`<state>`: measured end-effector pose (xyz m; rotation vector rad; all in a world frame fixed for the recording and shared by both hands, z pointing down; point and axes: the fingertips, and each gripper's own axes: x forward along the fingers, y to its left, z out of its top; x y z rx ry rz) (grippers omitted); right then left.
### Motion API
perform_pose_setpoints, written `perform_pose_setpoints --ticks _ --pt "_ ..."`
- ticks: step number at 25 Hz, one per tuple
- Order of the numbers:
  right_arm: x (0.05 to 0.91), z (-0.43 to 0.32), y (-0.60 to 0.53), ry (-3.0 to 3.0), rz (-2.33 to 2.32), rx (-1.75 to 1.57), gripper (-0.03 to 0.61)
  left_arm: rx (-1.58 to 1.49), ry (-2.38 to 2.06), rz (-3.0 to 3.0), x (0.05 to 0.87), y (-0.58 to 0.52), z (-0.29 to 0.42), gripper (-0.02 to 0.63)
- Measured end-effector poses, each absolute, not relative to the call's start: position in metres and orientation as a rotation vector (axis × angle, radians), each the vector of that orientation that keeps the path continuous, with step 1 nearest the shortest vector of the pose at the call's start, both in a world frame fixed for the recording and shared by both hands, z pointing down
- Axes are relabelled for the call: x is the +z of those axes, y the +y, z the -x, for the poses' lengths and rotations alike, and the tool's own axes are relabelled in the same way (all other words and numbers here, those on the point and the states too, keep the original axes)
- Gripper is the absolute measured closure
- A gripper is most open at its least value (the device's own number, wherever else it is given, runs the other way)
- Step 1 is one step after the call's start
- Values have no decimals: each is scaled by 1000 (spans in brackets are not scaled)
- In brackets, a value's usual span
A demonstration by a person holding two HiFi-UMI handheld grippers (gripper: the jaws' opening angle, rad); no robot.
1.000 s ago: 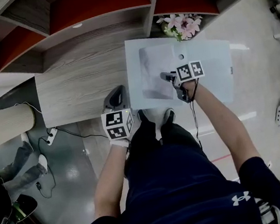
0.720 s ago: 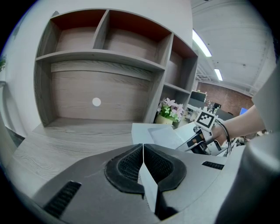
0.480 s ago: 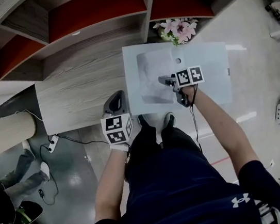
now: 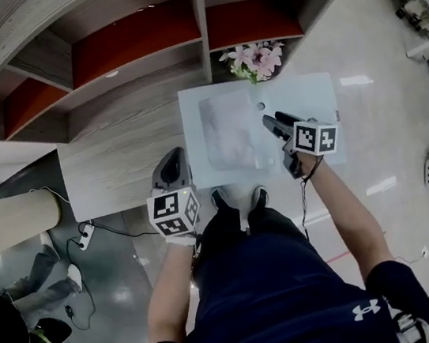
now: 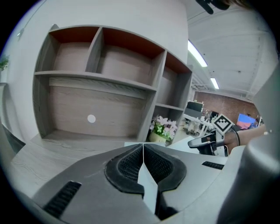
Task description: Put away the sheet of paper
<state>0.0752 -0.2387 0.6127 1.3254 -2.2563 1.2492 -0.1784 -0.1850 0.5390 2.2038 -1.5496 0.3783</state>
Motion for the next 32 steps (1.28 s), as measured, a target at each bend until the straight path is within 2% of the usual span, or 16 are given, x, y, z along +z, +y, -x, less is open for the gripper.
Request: perform_pose_setpoints --ticks 8,16,20,23,26,32 --pt "475 -88 -226 -2521 -1502 845 415 197 -1624 -2350 440 -199 148 595" --pt "320 -101 -209 -2640 -1687 79 467 51 -1804 -2626 305 -200 110 595" --pt "275 -99 -189 -2603 -1753 -320 526 -59 -1866 -2688 269 -183 96 597" --pt "248 -91 -179 -2568 -1790 -594 528 -79 -1860 -2733 259 -180 84 597" --pt "249 -88 -181 -2593 -1768 -564 534 -39 -1887 -2705 263 -184 87 597" --pt "287 -91 -202 -2666 -1723 -117 548 27 -1830 -2549 296 -199 103 597"
